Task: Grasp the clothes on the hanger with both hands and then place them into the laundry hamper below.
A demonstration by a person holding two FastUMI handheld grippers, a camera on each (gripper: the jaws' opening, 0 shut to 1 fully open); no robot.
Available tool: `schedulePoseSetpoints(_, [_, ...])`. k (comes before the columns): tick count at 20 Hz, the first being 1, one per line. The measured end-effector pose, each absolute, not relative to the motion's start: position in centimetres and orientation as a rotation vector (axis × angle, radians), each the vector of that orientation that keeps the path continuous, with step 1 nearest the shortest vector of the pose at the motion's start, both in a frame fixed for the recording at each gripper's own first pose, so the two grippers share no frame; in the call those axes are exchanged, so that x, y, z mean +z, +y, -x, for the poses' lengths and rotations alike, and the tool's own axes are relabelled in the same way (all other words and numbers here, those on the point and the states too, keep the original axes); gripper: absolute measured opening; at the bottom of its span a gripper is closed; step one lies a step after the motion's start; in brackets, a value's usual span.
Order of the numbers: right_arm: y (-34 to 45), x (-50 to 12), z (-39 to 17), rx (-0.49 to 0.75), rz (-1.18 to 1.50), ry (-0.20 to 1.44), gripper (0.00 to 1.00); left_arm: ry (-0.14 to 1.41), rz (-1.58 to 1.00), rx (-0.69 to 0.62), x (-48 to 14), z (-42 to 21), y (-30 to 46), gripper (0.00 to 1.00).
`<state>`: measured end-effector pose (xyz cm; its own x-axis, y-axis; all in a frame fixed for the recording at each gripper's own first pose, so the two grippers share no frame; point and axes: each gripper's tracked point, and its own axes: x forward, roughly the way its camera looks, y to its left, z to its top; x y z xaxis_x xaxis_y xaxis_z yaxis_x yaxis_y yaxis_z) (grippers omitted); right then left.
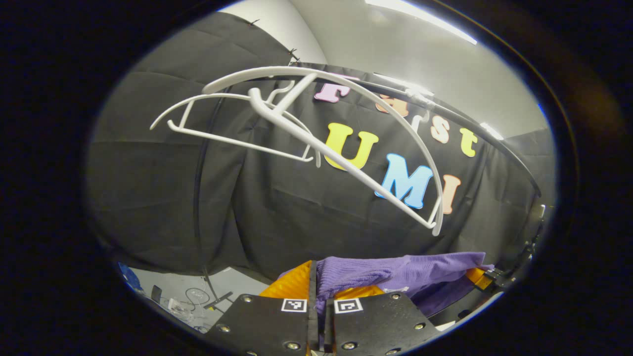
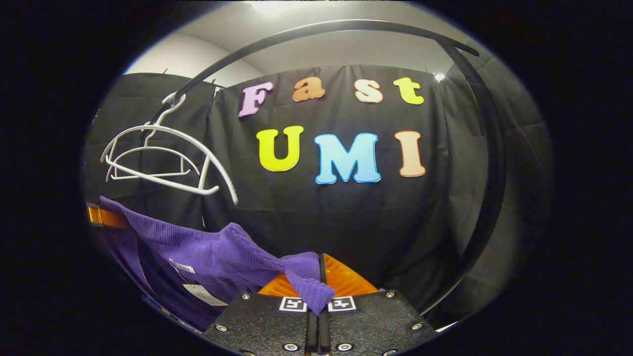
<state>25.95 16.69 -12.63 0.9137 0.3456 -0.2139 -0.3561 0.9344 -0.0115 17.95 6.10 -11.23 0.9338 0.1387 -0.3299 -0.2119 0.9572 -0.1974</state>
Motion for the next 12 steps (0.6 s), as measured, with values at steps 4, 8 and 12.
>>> schedulePoseSetpoints(4, [16.8,-14.1,-21.5,0.367,0.081,0.280,0.02,0.342,0.261,0.178,-12.5,-13.9,8.5,0.05])
schedulePoseSetpoints(8, [18.0,-15.3,-16.5,0.361,0.094,0.338,0.02,0.376,0.233,0.147,-13.5,-8.9,10.6,0.11])
schedulePoseSetpoints(12, [19.0,-16.7,-12.0,0.353,0.110,0.388,0.02,0.402,0.210,0.121,-14.6,-5.5,12.9,0.05])
